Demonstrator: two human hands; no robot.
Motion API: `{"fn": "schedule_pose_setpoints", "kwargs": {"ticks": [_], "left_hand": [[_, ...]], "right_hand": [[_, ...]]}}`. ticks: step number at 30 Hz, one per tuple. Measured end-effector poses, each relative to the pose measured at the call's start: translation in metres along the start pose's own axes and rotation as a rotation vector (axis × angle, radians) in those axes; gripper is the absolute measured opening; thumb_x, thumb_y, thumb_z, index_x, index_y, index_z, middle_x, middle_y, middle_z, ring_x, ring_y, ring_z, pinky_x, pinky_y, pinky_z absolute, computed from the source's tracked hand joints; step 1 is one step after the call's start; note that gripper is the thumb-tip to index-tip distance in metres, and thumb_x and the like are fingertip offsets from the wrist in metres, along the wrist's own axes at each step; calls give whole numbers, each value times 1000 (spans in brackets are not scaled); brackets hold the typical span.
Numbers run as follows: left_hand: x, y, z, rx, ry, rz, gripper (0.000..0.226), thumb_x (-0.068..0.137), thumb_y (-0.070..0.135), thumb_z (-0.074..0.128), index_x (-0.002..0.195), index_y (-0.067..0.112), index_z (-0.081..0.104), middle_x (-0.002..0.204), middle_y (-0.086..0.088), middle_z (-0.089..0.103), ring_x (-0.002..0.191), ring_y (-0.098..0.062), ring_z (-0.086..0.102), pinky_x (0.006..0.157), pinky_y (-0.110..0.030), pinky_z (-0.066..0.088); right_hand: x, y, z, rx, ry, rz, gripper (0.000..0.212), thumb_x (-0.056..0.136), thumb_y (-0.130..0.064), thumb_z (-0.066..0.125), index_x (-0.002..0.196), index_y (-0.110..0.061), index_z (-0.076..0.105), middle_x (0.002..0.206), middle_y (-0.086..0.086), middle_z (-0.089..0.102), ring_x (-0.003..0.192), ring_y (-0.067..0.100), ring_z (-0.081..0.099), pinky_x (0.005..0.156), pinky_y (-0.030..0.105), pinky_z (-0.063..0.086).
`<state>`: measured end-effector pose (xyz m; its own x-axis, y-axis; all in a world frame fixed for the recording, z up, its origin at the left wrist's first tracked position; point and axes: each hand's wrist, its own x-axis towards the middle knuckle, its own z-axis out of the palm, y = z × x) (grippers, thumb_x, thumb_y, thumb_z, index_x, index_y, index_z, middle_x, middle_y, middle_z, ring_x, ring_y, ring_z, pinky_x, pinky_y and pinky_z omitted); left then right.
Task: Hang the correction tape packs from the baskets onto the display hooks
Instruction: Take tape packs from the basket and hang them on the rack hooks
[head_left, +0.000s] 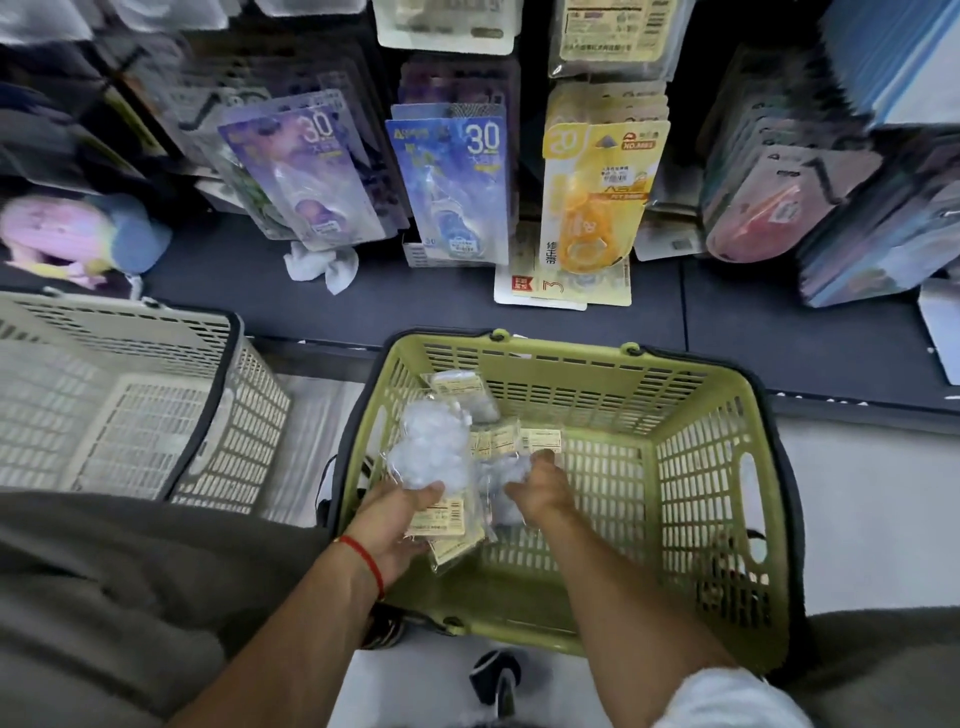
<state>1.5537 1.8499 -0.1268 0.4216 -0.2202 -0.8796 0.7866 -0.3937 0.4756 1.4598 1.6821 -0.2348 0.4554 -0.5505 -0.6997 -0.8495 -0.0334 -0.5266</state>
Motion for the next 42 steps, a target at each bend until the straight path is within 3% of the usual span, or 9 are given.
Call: {"fn": "schedule_pose_setpoints", "kwargs": {"ticks": [7, 13, 17, 22, 26, 28, 31, 36, 42], "left_hand": [[-8, -2, 16, -33, -92, 60, 46, 93, -2, 65, 136, -7, 51, 107, -25, 72, 98, -41, 70, 80, -47, 56], [-41, 5, 58, -153, -142, 195, 39, 85, 0, 67, 118, 14, 54, 102, -19, 66, 77, -35, 69, 62, -39, 59], [-76, 35, 95, -213, -308, 344, 80, 76, 3, 74, 150, 8, 45, 71, -4, 64, 58, -24, 65, 52, -33, 55], [-125, 95, 121, -293, -444, 512, 41, 83, 1, 66, 119, 20, 62, 79, -13, 61, 57, -18, 64, 49, -31, 53], [-163, 144, 126, -192, -438, 673, 89, 71, 22, 80, 153, 20, 45, 152, -16, 53, 136, -38, 57, 99, -62, 55], [-177, 163, 128, -109, -460, 763, 72, 77, 24, 80, 145, 24, 55, 151, -17, 55, 136, -35, 58, 106, -64, 51], [-188, 183, 134, -69, -537, 843, 48, 89, 18, 78, 134, 19, 62, 133, -13, 69, 112, -25, 71, 98, -52, 57], [-197, 198, 139, 70, -618, 914, 88, 64, 28, 97, 141, 14, 56, 131, -8, 74, 125, -30, 68, 113, -51, 47], [-191, 230, 135, 310, -642, 977, 69, 72, 10, 90, 134, 15, 60, 125, -6, 77, 114, -24, 74, 98, -40, 60]], "right_hand": [[-22, 15, -71, 167, 2, 53, 30, 95, -14, 60, 124, -21, 60, 133, 2, 61, 103, 19, 61, 84, 39, 55], [-80, -3, -160, 645, -73, -155, 21, 68, -18, 69, 87, -16, 77, 81, 3, 64, 66, 16, 53, 58, 29, 42], [-129, -53, -189, 575, -10, -338, 37, 66, -51, 76, 95, -29, 76, 94, -5, 74, 81, 12, 67, 72, 32, 52], [-176, -116, -236, 626, 127, -510, 48, 68, -50, 74, 102, -18, 73, 111, 13, 76, 96, 22, 69, 91, 50, 57], [-204, -155, -285, 493, 257, -666, 23, 96, -34, 74, 109, -15, 71, 114, 16, 75, 97, 23, 72, 92, 48, 58], [-213, -166, -304, 435, 369, -707, 23, 94, -33, 78, 103, -12, 72, 108, 16, 76, 91, 22, 71, 87, 45, 58], [-220, -173, -318, 470, 429, -728, 33, 89, -37, 84, 101, -9, 72, 105, 19, 77, 94, 36, 74, 89, 55, 59], [-222, -180, -315, 636, 329, -679, 58, 73, -45, 90, 112, -9, 67, 103, 12, 80, 79, 21, 77, 59, 34, 60], [-227, -181, -348, 177, 571, -924, 116, 76, -31, 94, 157, -54, 14, 147, -21, 39, 120, -6, 52, 88, 17, 50]]}}
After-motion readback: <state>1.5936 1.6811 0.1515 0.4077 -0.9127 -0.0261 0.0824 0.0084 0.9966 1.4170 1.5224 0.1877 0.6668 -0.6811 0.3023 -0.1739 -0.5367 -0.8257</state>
